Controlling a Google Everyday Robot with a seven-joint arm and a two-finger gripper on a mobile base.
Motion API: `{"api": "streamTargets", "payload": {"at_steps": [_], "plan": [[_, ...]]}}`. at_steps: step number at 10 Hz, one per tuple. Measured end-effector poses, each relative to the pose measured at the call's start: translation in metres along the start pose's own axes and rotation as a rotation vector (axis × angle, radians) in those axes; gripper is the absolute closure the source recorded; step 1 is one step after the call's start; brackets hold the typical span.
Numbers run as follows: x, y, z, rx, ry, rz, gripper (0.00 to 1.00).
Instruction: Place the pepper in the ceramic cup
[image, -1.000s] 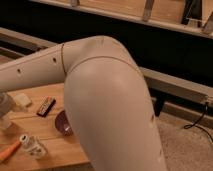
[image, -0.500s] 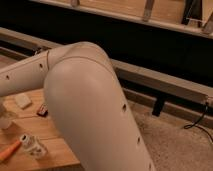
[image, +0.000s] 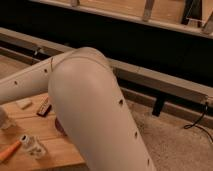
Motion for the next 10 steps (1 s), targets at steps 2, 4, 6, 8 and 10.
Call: {"api": "streamTargets", "payload": {"at_steps": [2,4,6,8,10], "plan": [[0.007,-0.002,0.016,0.006,0.008,-0.084,0.35],[0.009,-0.006,0.033,0.04,0.022,-0.175,0.35],[0.004,-0.006,0.048,0.08,0.034,-0.237,0.35],[0.0,-0.008,0.058,0.109,0.046,-0.269,0.35],[-0.005,-0.01,0.071,0.148,0.062,-0.312,0.35]]}}
